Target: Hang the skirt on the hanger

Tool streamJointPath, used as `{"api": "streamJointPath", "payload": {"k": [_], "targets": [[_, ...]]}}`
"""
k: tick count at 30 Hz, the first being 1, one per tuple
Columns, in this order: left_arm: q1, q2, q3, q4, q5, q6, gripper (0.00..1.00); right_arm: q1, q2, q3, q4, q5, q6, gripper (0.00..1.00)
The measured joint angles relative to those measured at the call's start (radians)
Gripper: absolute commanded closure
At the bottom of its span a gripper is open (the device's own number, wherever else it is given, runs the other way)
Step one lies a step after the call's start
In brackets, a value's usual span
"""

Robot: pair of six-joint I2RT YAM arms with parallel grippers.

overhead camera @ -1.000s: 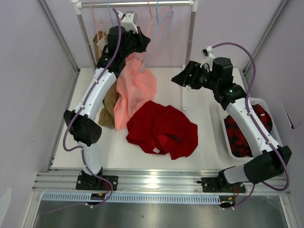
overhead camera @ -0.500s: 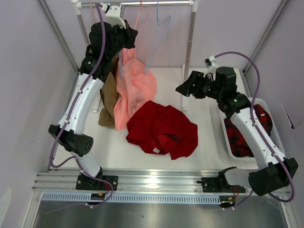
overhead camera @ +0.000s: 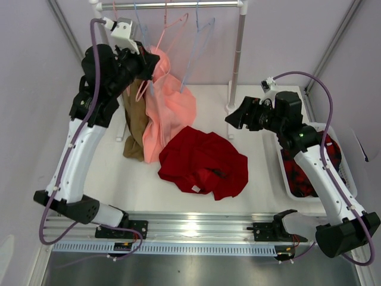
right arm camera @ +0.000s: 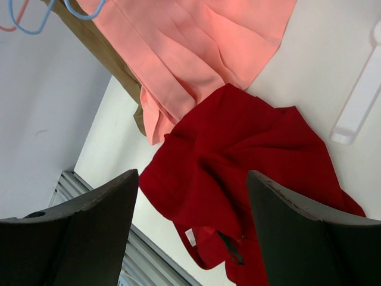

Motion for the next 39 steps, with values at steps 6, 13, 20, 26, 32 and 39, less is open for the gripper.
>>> {"api": "streamJointPath", "payload": {"k": [6,13,20,26,32,39], "targets": [[0.000,-0.144,-0.085,-0.080,0.038,-0.001,1.00,0.000,-0.003,-0.011,-0.038,0.005,-0.028,0.21],[0.000,-0.360,-0.245,-0.192,0.121,-0.022,1.00,0.000,-0.057,-0.023,-0.090,0.014,-0.038,0.23],[0.000,-0.635,-0.495,-0.294,0.256,-0.092,1.00,0.046,-0.189,-0.189,-0.124,0.071,0.018,0.35],[-0.035,-0.790,-0.621,-0.358,0.329,-0.130,1.00,0.156,-0.285,-0.386,-0.123,0.132,0.084,0.53],[-0.092,-0.876,-0.778,-0.407,0.388,-0.161,1.00,0.326,-0.310,-0.533,-0.064,0.236,0.138,0.53],[-0.176,-0.930,-0.815,-0.462,0.409,-0.161,1.00,0.388,-0.312,-0.690,0.052,0.320,0.172,0.58]]}}
